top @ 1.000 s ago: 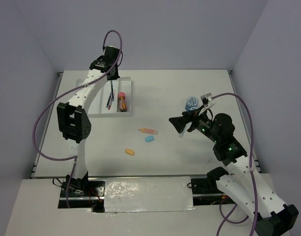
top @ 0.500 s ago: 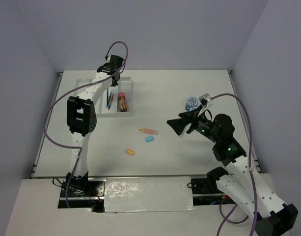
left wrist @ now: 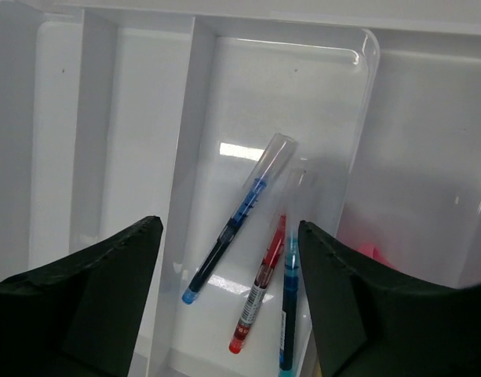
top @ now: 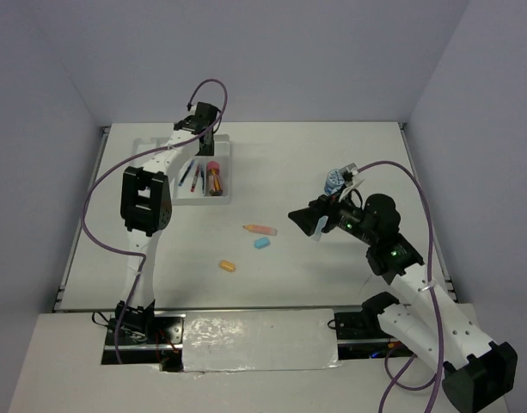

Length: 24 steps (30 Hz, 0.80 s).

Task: Sort the stationery into containers
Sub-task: Place the pen in the storage box.

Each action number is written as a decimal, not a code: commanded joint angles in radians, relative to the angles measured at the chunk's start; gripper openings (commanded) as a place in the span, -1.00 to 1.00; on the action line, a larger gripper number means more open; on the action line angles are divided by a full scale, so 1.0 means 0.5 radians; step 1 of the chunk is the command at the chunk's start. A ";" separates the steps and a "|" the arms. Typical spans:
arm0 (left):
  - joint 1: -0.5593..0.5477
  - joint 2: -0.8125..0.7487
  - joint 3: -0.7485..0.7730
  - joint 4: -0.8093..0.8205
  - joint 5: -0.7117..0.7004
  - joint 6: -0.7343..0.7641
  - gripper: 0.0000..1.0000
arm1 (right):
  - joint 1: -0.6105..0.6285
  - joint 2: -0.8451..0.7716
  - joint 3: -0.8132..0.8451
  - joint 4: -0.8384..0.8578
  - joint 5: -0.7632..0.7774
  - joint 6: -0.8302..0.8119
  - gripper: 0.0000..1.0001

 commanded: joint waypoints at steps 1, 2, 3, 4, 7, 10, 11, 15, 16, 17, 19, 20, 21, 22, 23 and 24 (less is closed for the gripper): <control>0.004 -0.080 0.037 -0.019 -0.035 -0.108 0.68 | 0.006 0.068 0.026 0.089 -0.038 -0.065 0.99; 0.004 -0.129 0.031 -0.056 -0.039 -0.138 0.72 | 0.009 0.159 0.050 0.086 -0.041 -0.080 0.99; 0.004 -0.188 0.016 -0.062 -0.042 -0.205 0.76 | 0.022 0.224 0.066 0.074 -0.029 -0.114 0.99; 0.004 -0.340 -0.039 -0.080 -0.023 -0.285 0.83 | 0.073 0.373 0.105 0.065 0.011 -0.175 0.99; 0.001 -0.732 -0.239 -0.087 0.035 -0.411 0.89 | 0.217 0.653 0.228 -0.060 0.155 -0.331 0.99; -0.002 -1.166 -0.548 -0.084 0.142 -0.571 0.96 | 0.487 1.018 0.488 -0.300 0.544 -0.635 0.96; -0.002 -1.279 -0.640 -0.081 0.221 -0.605 0.96 | 0.567 1.146 0.577 -0.321 0.606 -0.703 0.96; -0.021 -1.859 -1.387 0.088 0.384 -0.715 0.98 | 0.614 1.417 0.725 -0.355 0.683 -1.104 0.91; -0.024 -2.049 -1.496 0.134 0.415 -0.712 0.98 | 0.614 1.548 0.810 -0.428 0.720 -1.157 0.87; -0.027 -2.136 -1.579 0.134 0.437 -0.712 0.98 | 0.620 1.616 0.866 -0.487 0.723 -1.230 0.81; -0.048 -2.335 -1.782 0.113 0.513 -0.703 0.98 | 0.638 1.745 0.952 -0.609 0.711 -1.274 0.67; -0.054 -2.400 -1.904 0.131 0.580 -0.682 0.98 | 0.653 1.858 1.022 -0.628 0.714 -1.301 0.64; -0.054 -2.513 -1.960 0.146 0.715 -0.669 0.98 | 0.675 1.914 1.050 -0.635 0.717 -1.314 0.59; -0.057 -2.556 -2.006 0.156 0.759 -0.660 0.98 | 0.690 2.009 1.105 -0.635 0.720 -1.329 0.54; -0.058 -2.605 -2.064 0.131 0.789 -0.633 0.98 | 0.703 2.052 1.130 -0.632 0.735 -1.357 0.46; -0.061 -2.685 -2.086 0.113 0.811 -0.617 0.98 | 0.712 2.092 1.149 -0.625 0.742 -1.366 0.34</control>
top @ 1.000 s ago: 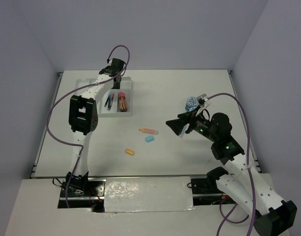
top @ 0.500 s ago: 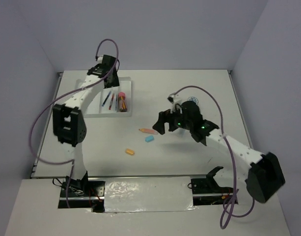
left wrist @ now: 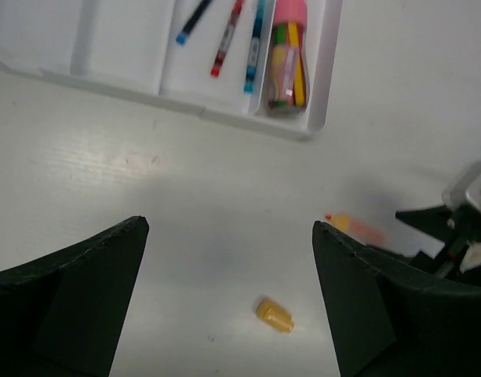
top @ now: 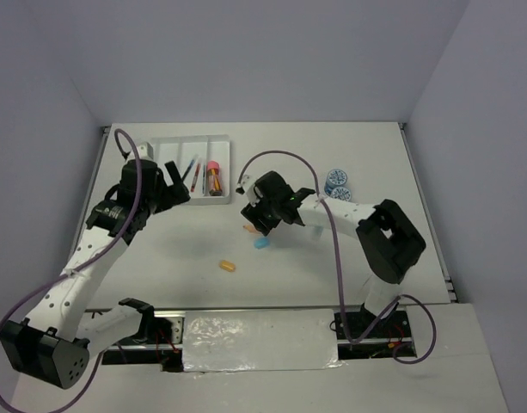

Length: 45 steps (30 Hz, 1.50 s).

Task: Sort the stationery into containers
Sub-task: Place the pen in the storage box, then pick up the pen from the center of the board.

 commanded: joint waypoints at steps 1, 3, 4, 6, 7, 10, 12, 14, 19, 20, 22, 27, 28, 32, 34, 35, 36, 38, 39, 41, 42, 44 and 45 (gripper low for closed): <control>-0.016 -0.148 -0.105 -0.012 0.234 0.058 0.98 | 0.053 0.151 0.146 -0.101 0.056 -0.165 0.27; -0.016 -0.240 -0.136 -0.064 0.231 0.122 0.99 | 0.063 0.197 0.171 -0.116 0.047 -0.177 0.15; -0.013 -0.258 -0.142 -0.080 0.231 0.141 0.99 | 0.063 0.234 0.192 -0.122 0.041 -0.177 0.13; -0.012 -0.295 -0.158 -0.117 0.204 0.199 0.99 | 0.075 0.262 0.208 -0.140 0.029 -0.184 0.10; -0.012 -0.298 -0.161 -0.135 0.189 0.218 0.99 | 0.087 0.286 0.214 -0.143 0.044 -0.184 0.08; -0.012 -0.311 -0.198 -0.117 0.216 0.233 0.99 | 0.093 0.344 0.220 -0.137 0.075 -0.171 0.05; -0.012 -0.305 -0.222 -0.105 0.231 0.224 0.99 | 0.087 0.393 0.247 -0.150 0.108 -0.165 -0.01; -0.012 -0.302 -0.228 -0.101 0.241 0.212 0.99 | 0.093 0.415 0.263 -0.174 0.112 -0.159 -0.11; -0.012 -0.350 -0.216 -0.144 0.161 0.138 0.99 | 0.087 0.440 0.275 -0.168 0.133 -0.128 -0.45; -0.012 -0.357 -0.210 -0.154 0.143 0.120 0.99 | 0.087 0.428 0.269 -0.159 0.133 -0.125 -0.53; -0.012 -0.381 -0.225 -0.172 0.151 -0.024 0.99 | 0.084 0.357 0.220 -0.068 0.157 -0.052 -0.69; -0.043 -0.418 -0.470 0.012 0.357 -0.377 0.99 | 0.002 0.069 0.119 0.203 0.228 0.258 -1.00; -0.110 -0.412 -0.507 0.030 0.321 -0.459 0.98 | -0.011 -0.044 0.098 0.231 0.249 0.304 -1.00; -0.554 -0.381 -0.618 -0.076 -0.238 -1.182 0.98 | -0.045 -0.348 0.042 0.151 0.590 0.644 -1.00; -0.845 -0.296 -0.594 -0.229 -0.464 -1.410 0.98 | -0.042 -0.504 0.039 -0.044 0.630 0.688 -1.00; -0.914 -0.253 -0.560 -0.291 -0.587 -1.615 0.98 | -0.039 -0.551 0.033 -0.112 0.648 0.752 -1.00; -0.981 -0.146 -0.548 -0.325 -0.606 -1.678 0.98 | -0.011 -0.600 0.012 -0.219 0.667 0.780 -1.00; -1.009 -0.014 -0.526 -0.295 -0.576 -1.758 0.96 | 0.013 -0.747 -0.102 -0.266 0.682 0.798 -1.00; -1.019 0.139 -0.511 -0.298 -0.503 -1.791 0.94 | 0.029 -0.820 -0.160 -0.315 0.670 0.801 -1.00; -1.025 0.302 -0.450 -0.319 -0.429 -1.893 0.89 | 0.035 -0.882 -0.209 -0.355 0.633 0.795 -1.00; -1.028 0.464 -0.416 -0.362 -0.361 -1.939 0.80 | 0.059 -0.913 -0.228 -0.370 0.627 0.795 -1.00; -1.031 0.603 -0.318 -0.411 -0.306 -1.997 0.73 | 0.069 -1.008 -0.295 -0.361 0.600 0.786 -1.00; -1.046 0.707 -0.293 -0.405 -0.284 -2.003 0.72 | 0.081 -1.063 -0.332 -0.349 0.584 0.786 -1.00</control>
